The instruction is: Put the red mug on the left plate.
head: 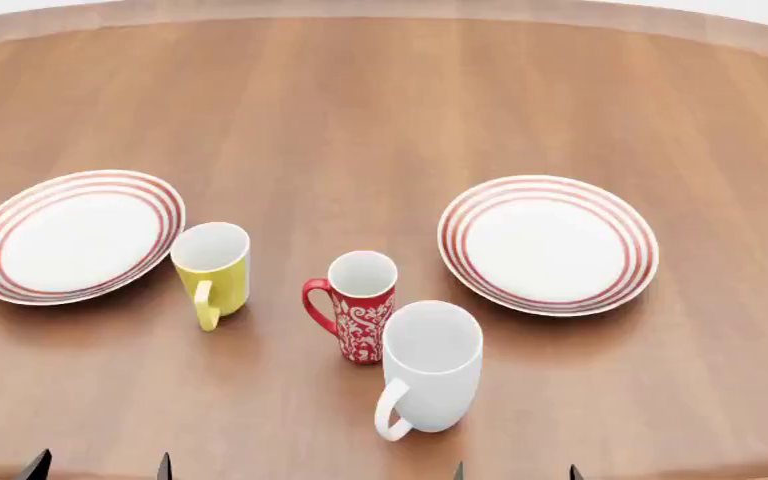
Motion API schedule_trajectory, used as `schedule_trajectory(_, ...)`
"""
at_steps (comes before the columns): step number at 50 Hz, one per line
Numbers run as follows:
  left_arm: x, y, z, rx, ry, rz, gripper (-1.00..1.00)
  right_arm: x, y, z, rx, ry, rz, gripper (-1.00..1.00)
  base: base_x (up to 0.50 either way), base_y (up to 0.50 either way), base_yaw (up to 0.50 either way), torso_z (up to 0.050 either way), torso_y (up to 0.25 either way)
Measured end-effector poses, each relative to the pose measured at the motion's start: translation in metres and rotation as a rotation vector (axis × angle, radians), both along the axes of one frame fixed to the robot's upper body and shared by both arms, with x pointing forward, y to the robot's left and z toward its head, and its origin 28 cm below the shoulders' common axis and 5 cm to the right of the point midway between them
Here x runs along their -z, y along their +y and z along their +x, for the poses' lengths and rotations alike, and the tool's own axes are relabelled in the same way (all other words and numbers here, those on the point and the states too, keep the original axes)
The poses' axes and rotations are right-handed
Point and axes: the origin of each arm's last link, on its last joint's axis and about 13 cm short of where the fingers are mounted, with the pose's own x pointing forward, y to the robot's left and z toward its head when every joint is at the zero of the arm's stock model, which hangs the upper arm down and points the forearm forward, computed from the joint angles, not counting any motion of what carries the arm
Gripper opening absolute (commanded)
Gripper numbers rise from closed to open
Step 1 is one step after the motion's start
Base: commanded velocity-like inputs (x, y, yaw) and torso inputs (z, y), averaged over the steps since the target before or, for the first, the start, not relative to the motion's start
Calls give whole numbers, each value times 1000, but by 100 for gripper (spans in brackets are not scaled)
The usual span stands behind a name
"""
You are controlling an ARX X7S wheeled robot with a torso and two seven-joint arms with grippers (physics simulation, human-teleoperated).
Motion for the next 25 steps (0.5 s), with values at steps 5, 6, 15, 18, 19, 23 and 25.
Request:
schedule_trajectory(5, -3, 0, -3, -2, -9, 9, 100, -2, 0, -1, 10, -12, -11, 100, 0, 0, 0, 0, 0)
schedule_trajectory(6, -4, 0, -4, -2, -12, 11, 100, -3, -1, -2, 12, -16, -12, 100, 0, 0, 0, 0, 0)
schedule_trajectory(15, -14, -1, -9, -12, -47, 24, 100, -17, 0, -7, 10, -59, 6, 100, 0, 3, 0, 0, 0)
schedule_trajectory(18, -17, -1, -10, -15, -56, 25, 100, -20, 0, -9, 11, -72, 3, 100, 57, 207, 0, 0, 0)
schedule_trajectory(19, -17, -2, -11, -15, -58, 25, 100, -21, 0, -9, 12, -76, 2, 100, 90, 355, 0, 0, 0)
schedule_trajectory(23, -18, -2, -12, -17, -62, 27, 100, -24, 0, -12, 10, -90, 1, 100, 134, 399, 0, 0, 0)
schedule_trajectory(25, -18, -2, -13, -17, -64, 27, 100, -25, 1, -13, 9, -96, 1, 100, 158, 410, 0, 0, 0)
